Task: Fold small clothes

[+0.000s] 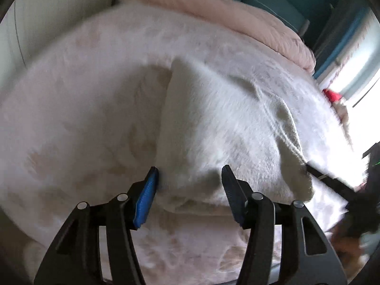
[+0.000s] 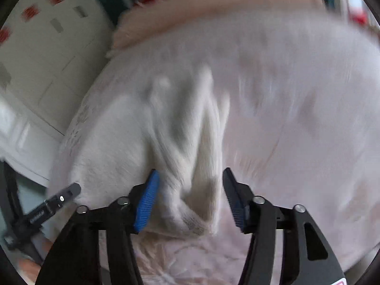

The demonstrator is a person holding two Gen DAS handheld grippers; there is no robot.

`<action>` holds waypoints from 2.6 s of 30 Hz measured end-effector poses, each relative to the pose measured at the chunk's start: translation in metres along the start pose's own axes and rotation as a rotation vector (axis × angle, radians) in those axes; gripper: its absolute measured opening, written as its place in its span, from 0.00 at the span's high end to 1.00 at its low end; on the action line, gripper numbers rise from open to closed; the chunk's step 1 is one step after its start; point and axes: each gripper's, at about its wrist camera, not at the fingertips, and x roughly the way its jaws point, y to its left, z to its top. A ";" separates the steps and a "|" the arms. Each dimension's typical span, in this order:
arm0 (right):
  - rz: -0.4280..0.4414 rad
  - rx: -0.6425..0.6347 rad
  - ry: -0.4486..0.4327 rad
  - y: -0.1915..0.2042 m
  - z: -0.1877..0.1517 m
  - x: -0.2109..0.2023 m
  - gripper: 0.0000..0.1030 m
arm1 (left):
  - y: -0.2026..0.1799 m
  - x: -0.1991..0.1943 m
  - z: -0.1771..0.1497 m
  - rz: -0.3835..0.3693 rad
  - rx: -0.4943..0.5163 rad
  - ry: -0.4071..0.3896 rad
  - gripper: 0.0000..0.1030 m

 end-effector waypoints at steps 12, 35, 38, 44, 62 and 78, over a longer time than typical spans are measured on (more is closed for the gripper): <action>-0.061 -0.081 0.140 0.015 0.003 0.036 1.00 | -0.031 0.014 -0.006 0.229 0.159 0.067 0.43; -0.112 -0.073 0.067 0.040 -0.037 -0.044 0.67 | -0.061 -0.032 -0.035 0.284 0.243 0.006 0.43; -0.135 -0.060 0.046 0.039 -0.046 -0.057 0.64 | -0.068 -0.044 -0.042 0.281 0.240 -0.012 0.43; -0.195 -0.014 -0.037 0.031 -0.060 -0.084 0.46 | -0.084 -0.071 -0.054 0.297 0.263 -0.093 0.30; -0.291 -0.035 -0.165 0.030 -0.097 -0.112 0.16 | -0.103 -0.094 -0.086 0.240 0.191 -0.164 0.13; -0.281 -0.011 -0.140 0.035 -0.099 -0.107 0.16 | -0.101 -0.091 -0.090 0.276 0.178 -0.174 0.13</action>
